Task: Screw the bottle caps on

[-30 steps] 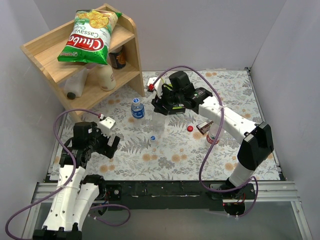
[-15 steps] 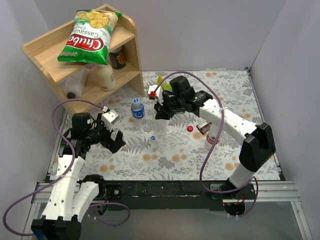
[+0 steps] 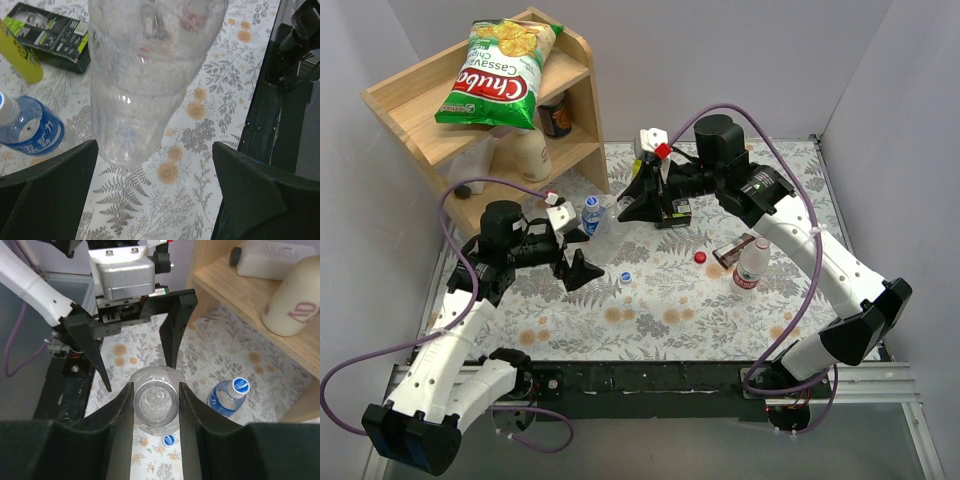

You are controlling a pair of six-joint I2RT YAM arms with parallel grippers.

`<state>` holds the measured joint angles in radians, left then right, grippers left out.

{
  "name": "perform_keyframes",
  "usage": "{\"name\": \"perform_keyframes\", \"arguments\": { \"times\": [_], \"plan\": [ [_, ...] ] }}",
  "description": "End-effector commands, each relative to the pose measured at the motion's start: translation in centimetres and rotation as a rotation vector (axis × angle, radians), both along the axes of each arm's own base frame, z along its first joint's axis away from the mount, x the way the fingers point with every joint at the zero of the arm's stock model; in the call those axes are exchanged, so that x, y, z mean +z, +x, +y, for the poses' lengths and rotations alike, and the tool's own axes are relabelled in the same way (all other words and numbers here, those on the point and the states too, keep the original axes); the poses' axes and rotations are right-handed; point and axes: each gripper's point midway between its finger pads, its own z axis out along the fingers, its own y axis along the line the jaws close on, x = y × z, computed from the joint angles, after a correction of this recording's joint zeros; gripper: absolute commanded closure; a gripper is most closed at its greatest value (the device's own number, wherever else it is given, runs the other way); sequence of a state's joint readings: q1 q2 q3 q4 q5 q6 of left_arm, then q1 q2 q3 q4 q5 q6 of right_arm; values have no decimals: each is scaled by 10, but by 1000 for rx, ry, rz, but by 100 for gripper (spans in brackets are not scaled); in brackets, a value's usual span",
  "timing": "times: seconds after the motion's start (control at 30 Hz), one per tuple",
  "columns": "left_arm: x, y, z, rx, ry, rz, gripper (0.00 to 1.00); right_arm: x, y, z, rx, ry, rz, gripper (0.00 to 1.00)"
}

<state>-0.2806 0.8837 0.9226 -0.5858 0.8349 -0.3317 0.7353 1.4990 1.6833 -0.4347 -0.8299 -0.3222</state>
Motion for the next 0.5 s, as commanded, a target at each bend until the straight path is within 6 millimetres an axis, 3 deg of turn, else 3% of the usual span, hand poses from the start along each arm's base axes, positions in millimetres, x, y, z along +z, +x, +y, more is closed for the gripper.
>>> {"name": "perform_keyframes", "arguments": {
  "times": [0.0,0.2,0.47],
  "plan": [
    [10,5,-12,-28,-51,-52,2,21,-16,12,82,50,89,98],
    [1,5,-21,-68,-57,-46,2,28,-24,17,116,76,108,98],
    [-4,-2,-24,-115,-57,-48,24,32,-26,20,132,87,118,98]
  ]
}}
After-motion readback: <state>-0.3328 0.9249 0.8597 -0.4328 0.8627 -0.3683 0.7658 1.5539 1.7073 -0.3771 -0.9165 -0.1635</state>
